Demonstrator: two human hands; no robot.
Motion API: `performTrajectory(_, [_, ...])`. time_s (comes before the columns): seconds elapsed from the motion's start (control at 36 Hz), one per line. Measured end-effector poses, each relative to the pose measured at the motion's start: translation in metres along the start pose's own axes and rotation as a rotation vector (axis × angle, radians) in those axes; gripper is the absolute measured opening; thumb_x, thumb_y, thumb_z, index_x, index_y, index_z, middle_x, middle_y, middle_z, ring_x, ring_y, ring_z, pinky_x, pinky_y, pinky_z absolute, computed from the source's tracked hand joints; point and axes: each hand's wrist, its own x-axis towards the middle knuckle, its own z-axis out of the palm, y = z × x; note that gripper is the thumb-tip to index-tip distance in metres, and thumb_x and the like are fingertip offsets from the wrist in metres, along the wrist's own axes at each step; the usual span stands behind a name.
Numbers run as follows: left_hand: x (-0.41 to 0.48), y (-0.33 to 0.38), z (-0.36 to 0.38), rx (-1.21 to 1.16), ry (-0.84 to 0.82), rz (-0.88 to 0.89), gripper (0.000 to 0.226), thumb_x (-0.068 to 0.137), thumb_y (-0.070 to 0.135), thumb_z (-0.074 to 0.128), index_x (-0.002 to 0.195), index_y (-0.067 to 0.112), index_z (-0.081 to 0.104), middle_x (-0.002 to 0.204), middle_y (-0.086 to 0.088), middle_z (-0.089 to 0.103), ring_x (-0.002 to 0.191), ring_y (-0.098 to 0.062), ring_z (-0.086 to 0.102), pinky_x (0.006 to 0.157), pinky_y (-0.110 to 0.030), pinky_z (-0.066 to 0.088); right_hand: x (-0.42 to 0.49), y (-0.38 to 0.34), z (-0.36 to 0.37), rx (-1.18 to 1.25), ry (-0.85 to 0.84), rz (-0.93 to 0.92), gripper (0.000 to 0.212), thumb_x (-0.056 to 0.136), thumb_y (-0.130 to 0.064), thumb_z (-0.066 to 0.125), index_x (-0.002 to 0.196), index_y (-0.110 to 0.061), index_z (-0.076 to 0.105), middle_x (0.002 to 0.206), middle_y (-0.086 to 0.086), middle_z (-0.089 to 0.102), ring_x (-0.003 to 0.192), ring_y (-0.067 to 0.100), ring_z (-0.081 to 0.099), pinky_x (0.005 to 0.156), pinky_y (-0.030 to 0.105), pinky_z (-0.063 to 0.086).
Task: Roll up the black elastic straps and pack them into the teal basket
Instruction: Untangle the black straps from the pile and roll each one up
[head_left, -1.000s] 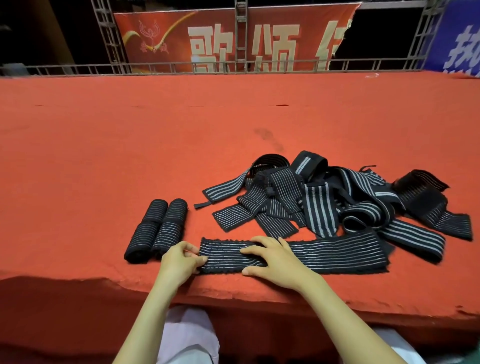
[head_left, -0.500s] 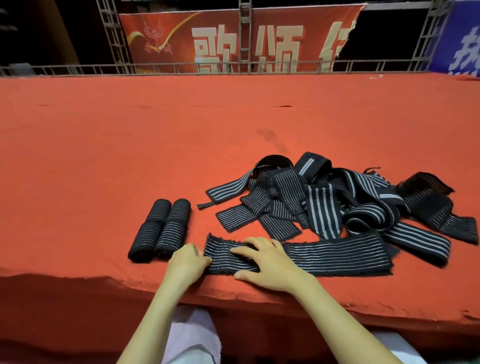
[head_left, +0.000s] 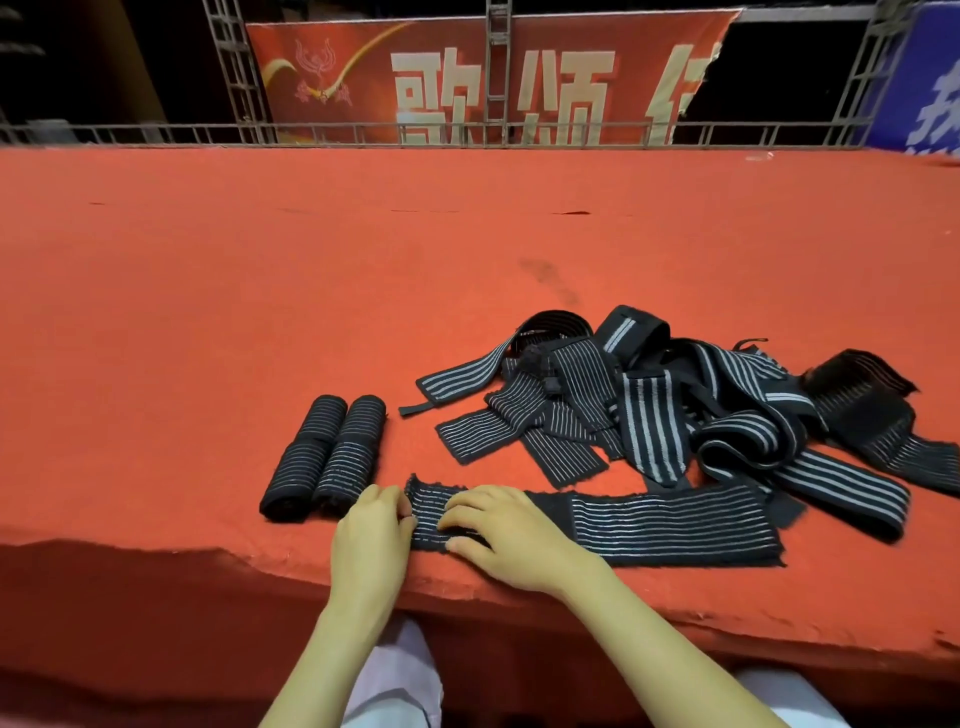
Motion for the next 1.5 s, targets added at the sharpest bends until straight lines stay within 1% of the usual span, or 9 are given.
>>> performTrajectory(0.25, [-0.006,0.001,0.020,-0.016,0.040,0.221,0.022,0.062,0.003,0.083,0.068,0.014,0.065,0.070,-0.001,0.061,0.068,-0.027,0.060,0.057,-0.032,0.049,-0.020,0.030,-0.007,0.005,0.049,0.109,0.054,0.084,-0.062,0.028,0.120,-0.035,0.058,0.131,-0.019,0.050,0.126,0.006,0.040,0.107,0.034,0.030])
performTrajectory(0.33, [-0.009,0.006,0.021,-0.131,0.001,0.167,0.003,0.077,0.011,0.072,0.077,0.013,0.071,0.079,-0.002,0.068,0.079,-0.027,0.063,0.070,-0.032,0.044,-0.030,0.038,-0.010,0.013,0.073,0.123,0.050,0.087,-0.061,0.032,0.123,-0.036,0.057,0.136,-0.018,0.047,0.130,0.004,0.037,0.109,0.030,0.026])
performTrajectory(0.5, [-0.006,0.008,0.012,-0.410,-0.050,-0.036,0.027,0.075,-0.011,0.066,0.085,0.014,0.068,0.088,-0.003,0.065,0.077,-0.009,0.059,0.069,-0.004,0.040,-0.040,0.040,-0.013,0.019,0.088,0.122,0.036,0.096,-0.045,0.047,0.129,-0.033,0.055,0.142,-0.016,0.042,0.133,0.001,0.031,0.107,0.018,0.015])
performTrajectory(0.61, [0.000,0.002,0.012,-0.472,-0.084,-0.191,0.024,0.073,-0.001,0.074,0.087,0.016,0.065,0.088,-0.005,0.067,0.082,-0.014,0.062,0.075,-0.023,0.048,-0.040,0.038,-0.014,0.017,0.069,0.124,0.052,0.086,-0.062,0.045,0.129,-0.035,0.054,0.142,-0.017,0.041,0.132,0.001,0.030,0.107,0.019,0.015])
performTrajectory(0.78, [0.004,-0.003,0.016,-0.367,-0.135,-0.249,0.027,0.075,0.016,0.078,0.098,0.011,0.065,0.081,0.002,0.061,0.078,-0.019,0.058,0.073,-0.028,0.043,-0.041,0.040,-0.015,0.025,0.079,0.128,0.050,0.086,-0.061,0.050,0.128,-0.035,0.055,0.142,-0.016,0.041,0.132,0.002,0.031,0.109,0.021,0.017])
performTrajectory(1.03, [-0.004,0.020,0.019,-0.283,-0.047,-0.128,0.022,0.073,0.008,0.066,0.082,0.019,0.049,0.077,0.004,0.052,0.071,-0.019,0.050,0.065,-0.032,0.036,-0.045,0.047,-0.012,0.029,0.108,0.140,0.059,0.081,-0.069,0.036,0.125,-0.035,0.056,0.139,-0.017,0.043,0.131,0.004,0.034,0.110,0.023,0.020])
performTrajectory(1.17, [-0.012,0.034,0.027,-0.232,0.015,-0.060,0.024,0.077,0.007,0.061,0.084,0.018,0.040,0.086,-0.001,0.046,0.074,-0.027,0.049,0.065,-0.038,0.038,-0.046,0.045,-0.012,0.033,0.106,0.149,0.046,0.089,-0.058,0.046,0.128,-0.034,0.055,0.142,-0.016,0.041,0.131,0.004,0.032,0.111,0.023,0.017])
performTrajectory(1.36, [-0.013,0.041,0.029,-0.165,-0.017,0.047,0.015,0.079,0.008,0.062,0.088,0.014,0.052,0.089,0.001,0.047,0.083,-0.026,0.053,0.071,-0.036,0.039,-0.050,0.046,-0.015,0.038,0.088,0.156,0.042,0.093,-0.052,0.050,0.131,-0.035,0.053,0.145,-0.015,0.038,0.134,0.004,0.029,0.112,0.023,0.015])
performTrajectory(1.5, [-0.006,0.033,0.026,-0.298,-0.067,0.062,0.006,0.085,0.017,0.067,0.081,0.013,0.068,0.075,0.009,0.049,0.069,-0.012,0.046,0.073,-0.029,0.039,-0.051,0.046,-0.016,0.039,0.083,0.151,0.046,0.091,-0.055,0.046,0.131,-0.035,0.053,0.145,-0.014,0.038,0.134,0.004,0.030,0.112,0.023,0.015])
